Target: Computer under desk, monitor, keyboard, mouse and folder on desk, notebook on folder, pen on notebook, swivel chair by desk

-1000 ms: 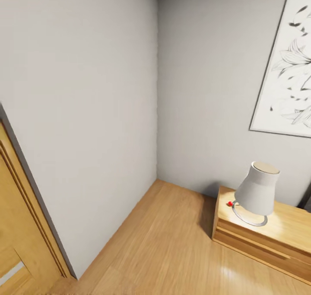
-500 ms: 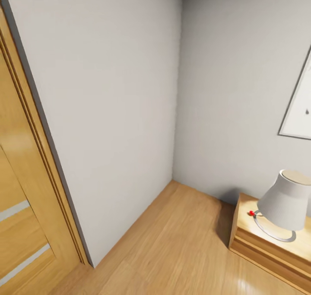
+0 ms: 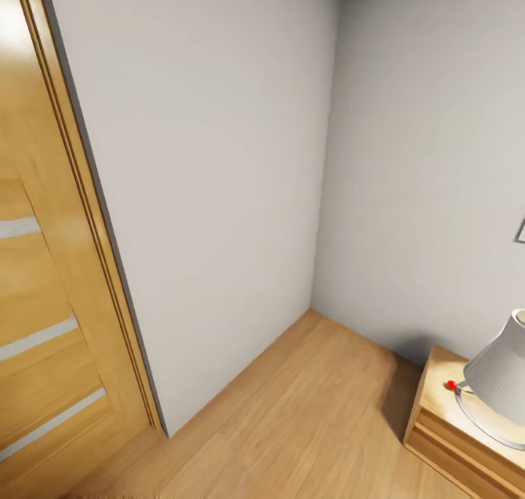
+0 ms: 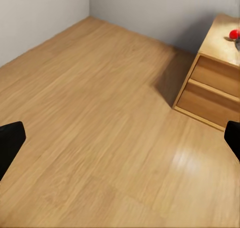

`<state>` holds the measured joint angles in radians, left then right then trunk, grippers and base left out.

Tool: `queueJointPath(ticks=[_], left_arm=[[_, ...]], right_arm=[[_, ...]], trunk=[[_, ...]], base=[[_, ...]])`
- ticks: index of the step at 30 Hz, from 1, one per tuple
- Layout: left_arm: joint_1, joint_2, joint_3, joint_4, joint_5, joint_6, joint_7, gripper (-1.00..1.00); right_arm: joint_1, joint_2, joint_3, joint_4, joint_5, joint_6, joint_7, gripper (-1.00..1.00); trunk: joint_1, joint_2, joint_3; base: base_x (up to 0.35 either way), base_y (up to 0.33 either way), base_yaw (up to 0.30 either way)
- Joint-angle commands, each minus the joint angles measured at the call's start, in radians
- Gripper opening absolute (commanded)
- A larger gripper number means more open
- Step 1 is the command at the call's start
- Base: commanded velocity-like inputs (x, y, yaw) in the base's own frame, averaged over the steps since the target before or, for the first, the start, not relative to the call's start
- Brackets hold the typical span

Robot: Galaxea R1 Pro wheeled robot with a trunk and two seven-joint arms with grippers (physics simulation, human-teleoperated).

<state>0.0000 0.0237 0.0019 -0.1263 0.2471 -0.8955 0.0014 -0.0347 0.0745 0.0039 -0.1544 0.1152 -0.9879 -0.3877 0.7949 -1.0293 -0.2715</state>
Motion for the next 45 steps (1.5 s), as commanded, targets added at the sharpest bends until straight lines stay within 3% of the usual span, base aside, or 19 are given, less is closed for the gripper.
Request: queueJointPath(ticks=[1, 20, 31, 45], left_arm=[[0.0, 0.0, 0.0, -0.001, 0.001, -0.002, 0.0, 1.0], [0.0, 0.001, 0.0, -0.001, 0.002, -0.003, 0.002, 1.0], [0.0, 0.0, 0.0, -0.001, 0.002, -0.004, 0.002, 1.0], [0.0, 0.001, 0.0, -0.001, 0.003, -0.003, 0.003, 1.0]], right_arm=[[-0.001, 0.0, 0.0, 0.0, 0.01, 0.0, -0.012, 1.0], [-0.001, 0.002, 0.002, -0.001, 0.014, -0.003, -0.018, 1.0], [-0.001, 0.017, 0.001, -0.002, 0.028, -0.052, -0.039, 1.0], [-0.001, 0.012, -0.001, 0.001, 0.082, -0.053, -0.049, 1.0]], trunk=[[0.0, -0.001, -0.001], [0.0, -0.001, 0.01], [0.0, -0.001, 0.016], [0.0, -0.001, 0.019]], base=[[0.0, -0.303, 0.287], [0.0, -0.053, 0.287], [0.0, 0.0, 0.287], [0.0, 0.0, 0.287]])
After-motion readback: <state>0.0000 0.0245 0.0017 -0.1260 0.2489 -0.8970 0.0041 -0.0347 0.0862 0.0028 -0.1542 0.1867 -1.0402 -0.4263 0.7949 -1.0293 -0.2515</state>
